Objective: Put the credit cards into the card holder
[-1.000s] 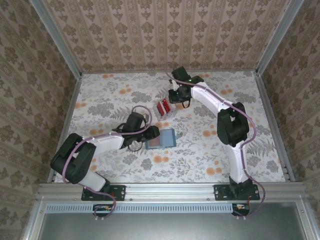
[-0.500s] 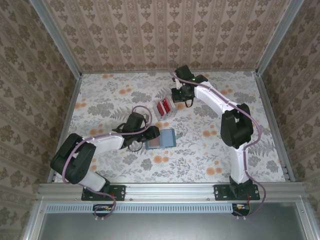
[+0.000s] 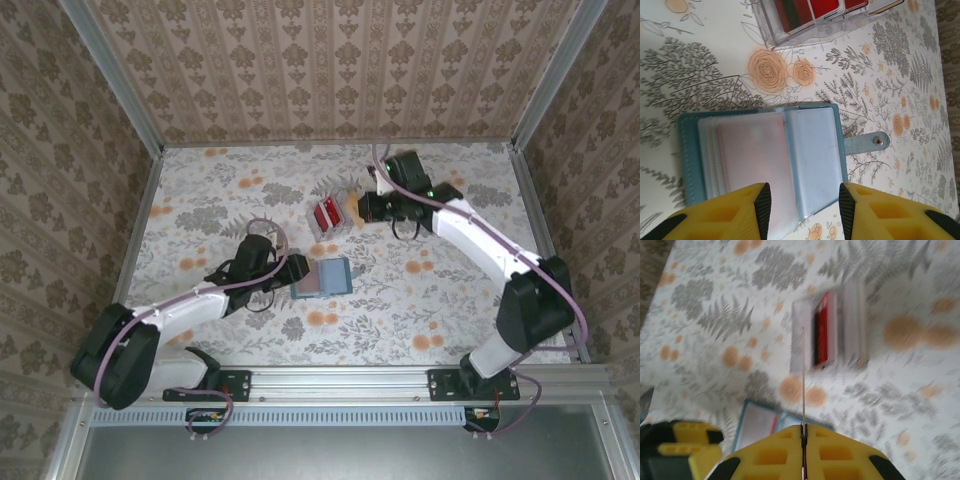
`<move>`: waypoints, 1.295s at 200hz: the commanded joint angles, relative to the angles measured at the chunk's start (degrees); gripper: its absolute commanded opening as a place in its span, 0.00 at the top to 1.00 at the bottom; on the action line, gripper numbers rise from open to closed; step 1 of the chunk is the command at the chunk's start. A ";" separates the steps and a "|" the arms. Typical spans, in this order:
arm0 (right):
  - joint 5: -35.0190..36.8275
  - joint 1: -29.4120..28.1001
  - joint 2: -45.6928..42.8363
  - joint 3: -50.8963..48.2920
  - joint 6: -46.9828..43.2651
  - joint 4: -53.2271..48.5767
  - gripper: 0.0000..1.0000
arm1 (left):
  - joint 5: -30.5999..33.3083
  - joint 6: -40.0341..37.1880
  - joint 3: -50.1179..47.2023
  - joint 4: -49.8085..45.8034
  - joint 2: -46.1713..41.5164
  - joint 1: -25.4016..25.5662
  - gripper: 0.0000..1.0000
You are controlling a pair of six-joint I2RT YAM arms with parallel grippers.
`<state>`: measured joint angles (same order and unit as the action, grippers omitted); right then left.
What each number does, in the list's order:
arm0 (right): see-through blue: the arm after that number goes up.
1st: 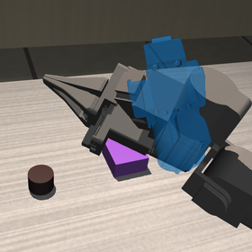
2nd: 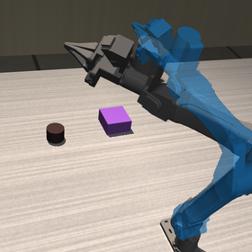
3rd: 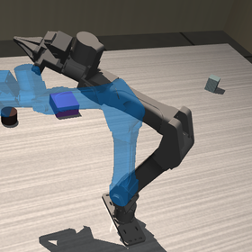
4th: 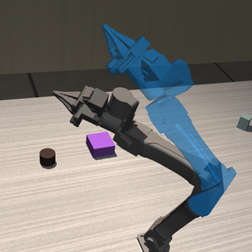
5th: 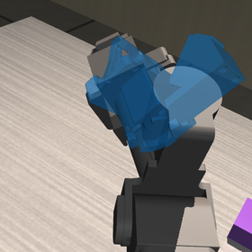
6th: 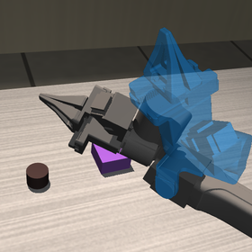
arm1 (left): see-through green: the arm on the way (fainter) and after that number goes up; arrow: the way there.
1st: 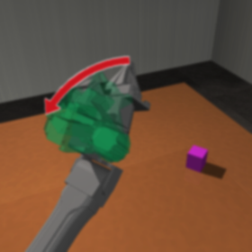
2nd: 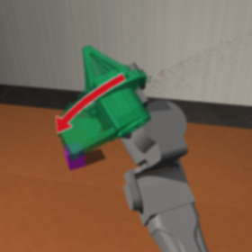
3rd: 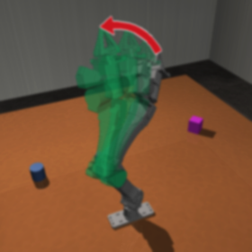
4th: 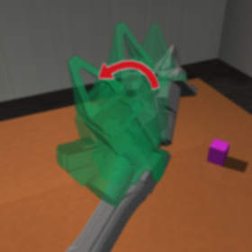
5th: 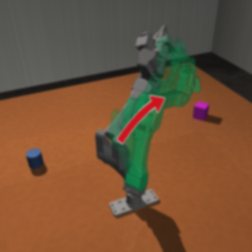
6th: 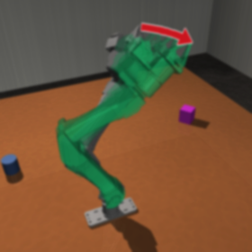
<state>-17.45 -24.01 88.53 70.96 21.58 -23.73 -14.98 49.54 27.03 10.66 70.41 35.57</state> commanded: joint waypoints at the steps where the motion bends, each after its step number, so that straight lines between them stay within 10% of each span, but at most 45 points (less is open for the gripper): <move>1: -10.77 -0.42 -4.62 -11.22 9.23 14.63 0.92 | -0.31 1.73 -2.74 3.37 -3.83 -0.86 0.57; 46: -16.25 -1.46 -10.96 -30.46 24.64 41.53 0.92 | -7.49 5.25 -3.91 12.51 -6.04 -1.29 0.57; 110: -20.06 -3.66 -3.53 -31.67 38.44 65.82 0.92 | -12.16 11.06 -0.63 20.88 -3.12 -1.47 0.57; 183: -21.83 -6.60 1.24 -27.48 41.21 68.55 0.92 | -15.81 16.79 1.98 32.24 2.61 -3.05 0.61; 226: -21.09 -6.66 1.74 -28.44 40.70 67.49 0.91 | -15.62 16.39 1.72 31.63 1.65 -4.02 1.00; 259: -21.51 -5.52 0.42 -25.88 35.58 57.83 0.69 | -16.17 13.26 2.05 26.02 -0.78 -4.28 1.00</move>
<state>-37.63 -30.26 90.06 42.02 61.01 40.07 -30.28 65.95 27.68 39.75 71.88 31.81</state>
